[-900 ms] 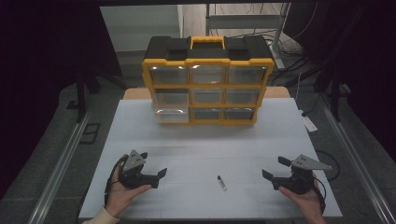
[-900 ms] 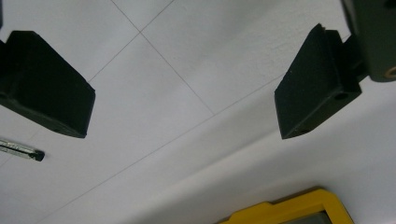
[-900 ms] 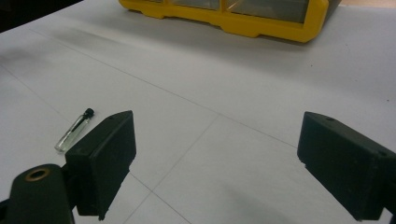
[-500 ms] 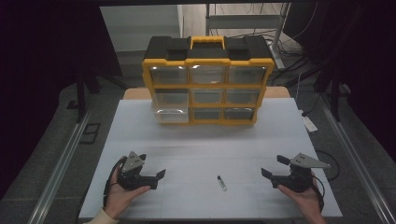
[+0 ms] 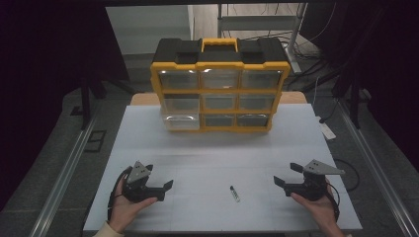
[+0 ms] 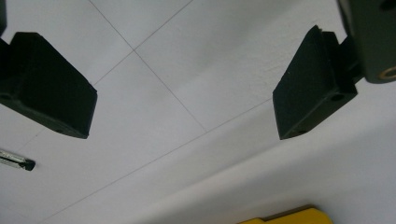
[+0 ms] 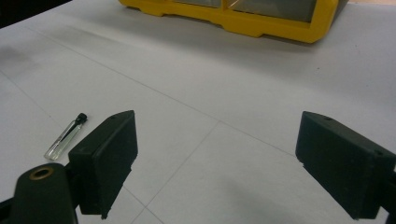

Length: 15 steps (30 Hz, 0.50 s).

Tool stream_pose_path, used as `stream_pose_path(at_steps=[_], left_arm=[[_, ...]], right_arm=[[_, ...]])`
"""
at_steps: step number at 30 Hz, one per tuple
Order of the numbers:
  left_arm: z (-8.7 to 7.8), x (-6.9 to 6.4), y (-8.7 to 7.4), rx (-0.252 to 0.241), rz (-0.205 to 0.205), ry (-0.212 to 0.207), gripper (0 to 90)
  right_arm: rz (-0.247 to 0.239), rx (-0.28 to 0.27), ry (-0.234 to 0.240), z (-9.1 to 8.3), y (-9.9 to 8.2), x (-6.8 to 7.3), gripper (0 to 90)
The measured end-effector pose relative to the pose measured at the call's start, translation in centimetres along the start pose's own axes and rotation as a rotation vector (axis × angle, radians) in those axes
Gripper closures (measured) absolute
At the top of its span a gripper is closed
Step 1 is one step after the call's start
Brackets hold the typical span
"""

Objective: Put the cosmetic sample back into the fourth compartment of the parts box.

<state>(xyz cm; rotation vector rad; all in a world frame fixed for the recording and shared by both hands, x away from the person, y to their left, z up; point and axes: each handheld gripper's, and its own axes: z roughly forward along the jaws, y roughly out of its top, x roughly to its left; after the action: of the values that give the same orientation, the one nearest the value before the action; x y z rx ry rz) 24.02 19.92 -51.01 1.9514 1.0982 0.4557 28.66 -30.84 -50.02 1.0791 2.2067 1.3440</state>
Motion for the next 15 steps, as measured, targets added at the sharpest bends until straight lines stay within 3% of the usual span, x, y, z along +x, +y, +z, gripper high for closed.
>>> stream_pose_path(at_steps=[15], left_arm=[[0.76,-0.32,1.01,0.004,0.033,-0.038,7.6]], right_arm=[[0.009,0.012,-0.015,-0.31,-0.40,-0.15,13.5]])
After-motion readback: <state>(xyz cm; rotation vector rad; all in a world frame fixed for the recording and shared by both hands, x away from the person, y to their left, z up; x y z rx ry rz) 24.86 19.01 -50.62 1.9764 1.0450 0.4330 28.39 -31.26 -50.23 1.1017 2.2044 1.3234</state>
